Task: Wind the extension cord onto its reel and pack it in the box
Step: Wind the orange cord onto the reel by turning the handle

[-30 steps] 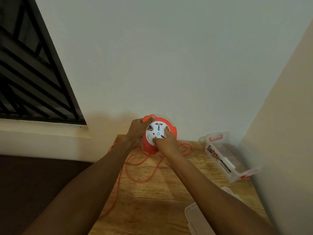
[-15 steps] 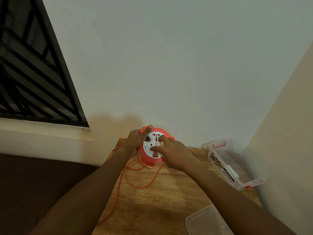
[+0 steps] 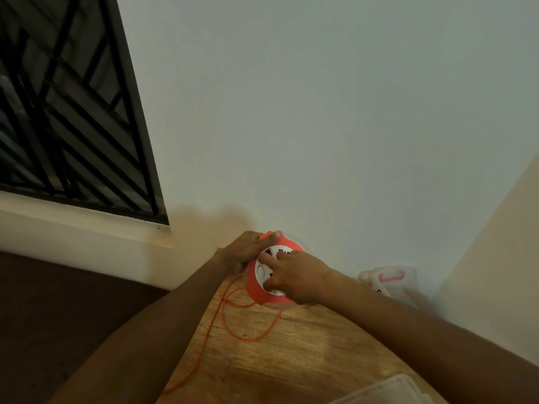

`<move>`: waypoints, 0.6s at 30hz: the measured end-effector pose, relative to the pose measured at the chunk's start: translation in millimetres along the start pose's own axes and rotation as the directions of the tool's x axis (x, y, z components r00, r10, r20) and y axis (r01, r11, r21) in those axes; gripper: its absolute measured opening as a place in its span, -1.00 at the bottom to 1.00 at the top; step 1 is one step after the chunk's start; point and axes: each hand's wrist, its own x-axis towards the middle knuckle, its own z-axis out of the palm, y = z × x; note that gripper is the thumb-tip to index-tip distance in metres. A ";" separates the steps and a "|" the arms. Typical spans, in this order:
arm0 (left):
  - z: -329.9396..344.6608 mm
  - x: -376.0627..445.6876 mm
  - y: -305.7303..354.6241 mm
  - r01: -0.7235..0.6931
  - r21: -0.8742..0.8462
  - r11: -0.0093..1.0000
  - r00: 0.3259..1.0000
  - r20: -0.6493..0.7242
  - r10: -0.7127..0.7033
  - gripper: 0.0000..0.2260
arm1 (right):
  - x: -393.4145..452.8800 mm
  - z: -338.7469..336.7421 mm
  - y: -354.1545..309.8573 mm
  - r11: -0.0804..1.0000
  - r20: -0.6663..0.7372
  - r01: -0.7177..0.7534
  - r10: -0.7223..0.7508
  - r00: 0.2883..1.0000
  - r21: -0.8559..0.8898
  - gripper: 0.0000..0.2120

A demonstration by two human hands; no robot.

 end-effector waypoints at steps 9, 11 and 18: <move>2.7 -1.8 10.3 0.000 0.097 0.995 1.000 0.001 0.000 -0.34 | 8.6 -7.8 -1.6 0.987 0.187 -0.143 0.153 0.970 -0.069 -0.49; 3.2 0.1 8.1 0.008 0.079 0.997 1.000 -0.006 -0.007 -0.37 | 11.2 -12.2 -4.2 0.985 0.177 -0.164 0.169 0.970 -0.045 -0.52; 2.9 -2.5 13.4 -0.041 0.064 0.997 0.997 -0.070 0.045 -0.50 | 6.6 -11.4 8.9 0.977 0.117 -0.013 0.039 0.992 -0.213 -0.52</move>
